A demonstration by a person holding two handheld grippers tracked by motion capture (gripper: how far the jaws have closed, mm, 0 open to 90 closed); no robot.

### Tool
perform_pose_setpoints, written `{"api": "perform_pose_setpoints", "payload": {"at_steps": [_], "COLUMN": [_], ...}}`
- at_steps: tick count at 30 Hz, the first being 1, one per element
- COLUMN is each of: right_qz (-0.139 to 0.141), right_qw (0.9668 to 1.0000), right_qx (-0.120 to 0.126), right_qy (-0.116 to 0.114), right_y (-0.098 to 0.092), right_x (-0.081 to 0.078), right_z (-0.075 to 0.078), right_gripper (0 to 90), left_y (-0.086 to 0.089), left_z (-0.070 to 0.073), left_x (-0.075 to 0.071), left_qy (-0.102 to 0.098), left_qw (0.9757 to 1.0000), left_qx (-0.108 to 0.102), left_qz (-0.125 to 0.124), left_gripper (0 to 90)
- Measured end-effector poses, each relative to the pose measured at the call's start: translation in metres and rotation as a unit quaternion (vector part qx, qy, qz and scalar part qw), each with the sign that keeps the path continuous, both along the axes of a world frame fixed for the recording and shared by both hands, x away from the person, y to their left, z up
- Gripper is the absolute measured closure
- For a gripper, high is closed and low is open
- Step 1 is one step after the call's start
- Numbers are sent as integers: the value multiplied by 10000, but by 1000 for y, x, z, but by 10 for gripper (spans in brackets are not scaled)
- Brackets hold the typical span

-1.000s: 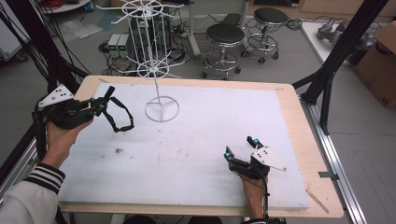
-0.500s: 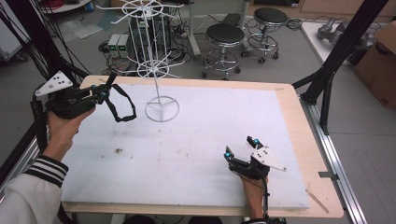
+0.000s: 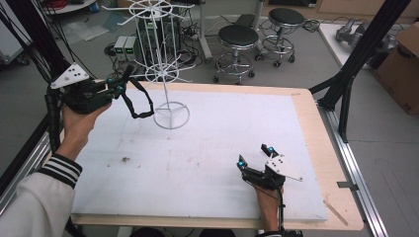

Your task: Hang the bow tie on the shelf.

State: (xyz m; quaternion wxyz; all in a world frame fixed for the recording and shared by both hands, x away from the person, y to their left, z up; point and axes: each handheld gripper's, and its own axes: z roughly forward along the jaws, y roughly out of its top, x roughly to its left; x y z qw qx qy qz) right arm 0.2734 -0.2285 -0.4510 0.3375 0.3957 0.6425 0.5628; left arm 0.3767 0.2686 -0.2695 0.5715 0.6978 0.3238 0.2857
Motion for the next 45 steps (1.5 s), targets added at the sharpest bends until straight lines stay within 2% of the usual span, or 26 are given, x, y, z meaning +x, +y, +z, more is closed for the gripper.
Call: {"api": "perform_pose_setpoints", "payload": {"at_steps": [2, 7, 18, 25, 29, 32, 37, 45], "right_qz": [-4, -6, -10, 4, 4, 3, -3, 5], "right_qw": [10000, 10000, 10000, 10000, 10000, 10000, 10000, 10000], "right_qx": [2, 22, 19, -1, 5, 1, 2, 1], "right_qy": [-3, 18, 18, 7, 11, 8, -1, 7], "right_y": [0, 0, 0, 0, 0, 0, 0, 0], "right_x": [0, 0, 0, 0, 0, 0, 0, 0], "right_z": [0, 0, 0, 0, 0, 0, 0, 0], "right_gripper": [105, 105, 105, 105, 105, 105, 105, 105], "left_y": [-2, -5, -4, -8, -13, -15, -18, -18], "left_z": [-1, -6, -16, -27, -28, -31, -33, -45], "left_x": [3, 9, 21, 25, 25, 27, 28, 29], "left_qy": [36, 71, 260, 362, 313, 378, 405, 512], "left_qw": [10000, 10000, 9994, 9989, 9989, 9983, 9981, 9976], "left_qx": [-39, 23, 25, 154, 234, 321, 344, 159], "left_qz": [8, 62, 208, 272, 274, 309, 310, 443], "left_gripper": [740, 740, 740, 740, 740, 740, 740, 740]}}
